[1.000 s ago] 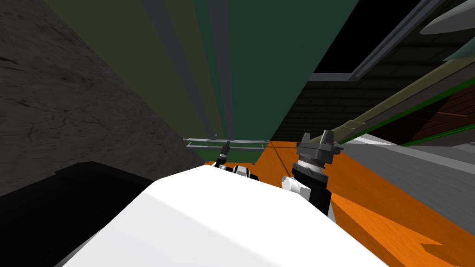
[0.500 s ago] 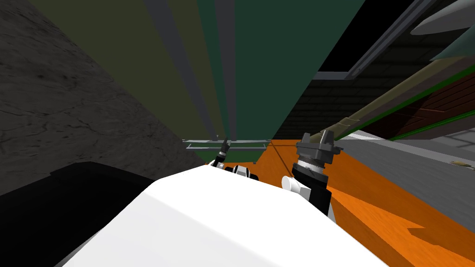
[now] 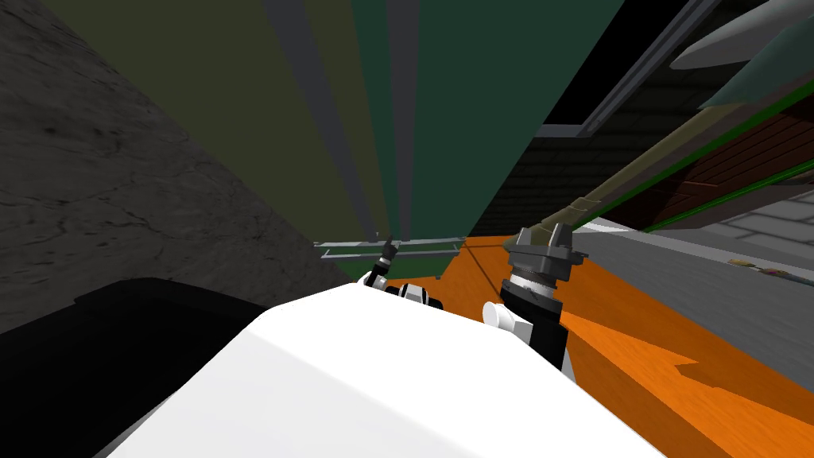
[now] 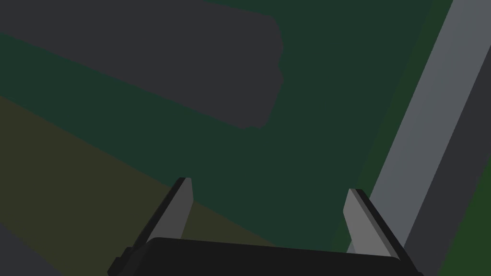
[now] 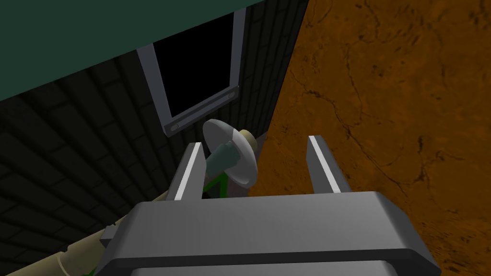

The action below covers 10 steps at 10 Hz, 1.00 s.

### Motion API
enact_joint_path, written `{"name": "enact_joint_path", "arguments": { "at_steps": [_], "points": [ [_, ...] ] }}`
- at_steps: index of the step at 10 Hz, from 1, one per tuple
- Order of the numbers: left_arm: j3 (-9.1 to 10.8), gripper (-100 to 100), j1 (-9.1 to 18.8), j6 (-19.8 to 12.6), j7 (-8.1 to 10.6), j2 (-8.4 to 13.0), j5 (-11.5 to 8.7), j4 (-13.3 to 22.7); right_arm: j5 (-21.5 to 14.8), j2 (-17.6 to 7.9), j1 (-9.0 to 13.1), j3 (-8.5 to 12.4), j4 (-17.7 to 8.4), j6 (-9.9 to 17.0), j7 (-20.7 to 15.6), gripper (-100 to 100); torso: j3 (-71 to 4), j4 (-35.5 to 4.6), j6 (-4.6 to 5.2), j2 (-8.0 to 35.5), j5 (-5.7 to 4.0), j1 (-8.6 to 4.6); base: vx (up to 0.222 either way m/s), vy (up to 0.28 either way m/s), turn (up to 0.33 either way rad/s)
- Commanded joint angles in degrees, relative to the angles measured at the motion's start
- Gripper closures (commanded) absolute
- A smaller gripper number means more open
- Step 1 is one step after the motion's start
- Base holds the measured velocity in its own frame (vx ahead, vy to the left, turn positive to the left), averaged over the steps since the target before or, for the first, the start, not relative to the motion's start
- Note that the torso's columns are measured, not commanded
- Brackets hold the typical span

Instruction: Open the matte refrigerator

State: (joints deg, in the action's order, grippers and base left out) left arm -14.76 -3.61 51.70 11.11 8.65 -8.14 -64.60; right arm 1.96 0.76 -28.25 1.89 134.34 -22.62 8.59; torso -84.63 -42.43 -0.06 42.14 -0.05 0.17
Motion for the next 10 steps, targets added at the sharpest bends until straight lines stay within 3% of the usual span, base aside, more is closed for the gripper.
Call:
{"name": "enact_joint_path", "arguments": {
  "at_steps": [1, 3, 6, 7, 10],
  "points": [
    [-1.36, -100, 1.8, -2.1, 2.90, 0.6, -1.5, -0.2, 0.0, 0.0, 0.0, 0.0, 0.0, 0.0, 0.0, 0, -0.1, 0.0, 0.00, -0.1, 0.02, 0.02, -0.037, 0.109, -0.084],
    [-2.44, -100, 2.7, -3.8, 4.81, -1.6, -2.4, -0.7, 0.0, 0.0, 0.0, 0.0, 0.0, 0.0, 0.0, 0, 0.0, 0.0, 0.02, -0.1, -0.01, -0.06, -0.037, 0.110, -0.070],
    [-3.14, -100, 3.3, -4.8, 6.08, -5.4, -3.0, -0.9, 0.0, 0.0, 0.0, 0.0, 0.0, 0.0, 0.0, 0, 0.0, -0.1, 0.31, -0.1, -0.07, -0.51, -0.013, 0.066, -0.035],
    [-3.14, -100, 3.3, -4.8, 6.08, -5.4, -3.0, -0.9, 0.0, 0.0, 0.0, 0.0, 0.0, 0.0, 0.0, 0, 0.0, 0.1, 0.20, 0.0, -0.05, -0.49, 0.015, 0.013, -0.039],
    [-3.59, -100, 3.7, -5.4, 6.86, -10.3, -3.3, -1.1, 0.0, 0.0, 0.0, 0.0, 0.0, 0.0, 0.0, 0, 0.1, 0.1, 0.06, 0.2, 0.05, -0.14, 0.000, 0.011, -0.017]
  ]
}}
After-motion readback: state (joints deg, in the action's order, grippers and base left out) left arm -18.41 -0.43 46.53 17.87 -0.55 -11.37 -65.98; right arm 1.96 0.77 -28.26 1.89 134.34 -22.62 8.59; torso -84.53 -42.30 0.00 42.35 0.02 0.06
